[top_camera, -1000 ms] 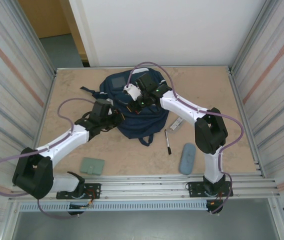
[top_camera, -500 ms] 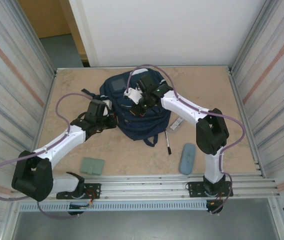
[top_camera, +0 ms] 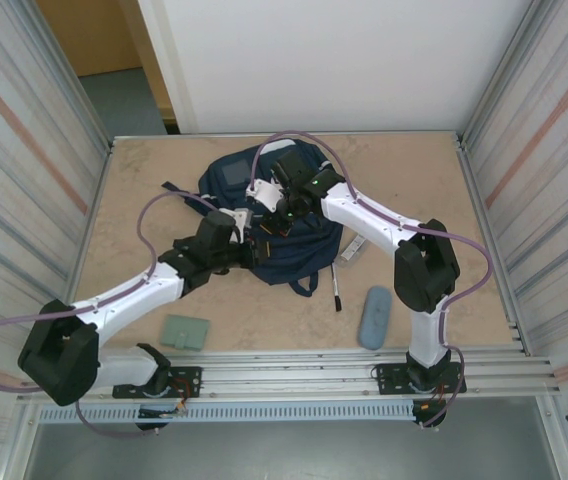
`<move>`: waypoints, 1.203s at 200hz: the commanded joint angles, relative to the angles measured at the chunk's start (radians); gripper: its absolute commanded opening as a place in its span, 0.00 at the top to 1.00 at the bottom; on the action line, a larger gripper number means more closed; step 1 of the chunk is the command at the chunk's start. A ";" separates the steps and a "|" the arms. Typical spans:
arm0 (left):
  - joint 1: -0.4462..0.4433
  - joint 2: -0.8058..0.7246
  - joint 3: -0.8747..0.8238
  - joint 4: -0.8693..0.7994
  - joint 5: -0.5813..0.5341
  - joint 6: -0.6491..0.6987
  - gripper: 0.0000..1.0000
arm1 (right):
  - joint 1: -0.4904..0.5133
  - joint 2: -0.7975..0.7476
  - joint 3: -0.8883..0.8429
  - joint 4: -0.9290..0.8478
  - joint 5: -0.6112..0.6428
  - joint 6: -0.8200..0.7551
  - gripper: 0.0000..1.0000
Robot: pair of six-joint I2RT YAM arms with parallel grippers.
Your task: Pack the student bag
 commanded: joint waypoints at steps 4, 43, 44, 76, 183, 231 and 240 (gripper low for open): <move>-0.035 0.011 0.007 -0.007 -0.160 -0.144 0.75 | 0.006 -0.005 0.054 -0.021 -0.025 0.041 1.00; -0.044 0.098 0.066 -0.079 -0.222 -0.204 0.70 | 0.006 -0.003 0.071 -0.027 -0.029 0.057 1.00; -0.045 0.099 0.067 -0.081 -0.225 -0.207 0.70 | 0.006 -0.003 0.071 -0.026 -0.028 0.057 1.00; -0.056 0.107 0.070 -0.111 -0.295 -0.271 0.67 | 0.006 -0.008 0.071 -0.028 -0.027 0.067 1.00; 0.007 0.018 0.059 -0.136 -0.241 -0.181 1.00 | -0.023 -0.031 0.042 -0.002 -0.033 0.070 1.00; 0.139 -0.116 -0.019 -0.148 -0.060 -0.139 1.00 | -0.025 -0.008 0.046 -0.037 0.022 0.026 1.00; 0.154 -0.121 -0.015 -0.189 -0.081 -0.116 1.00 | -0.026 -0.002 0.057 -0.056 0.018 0.025 1.00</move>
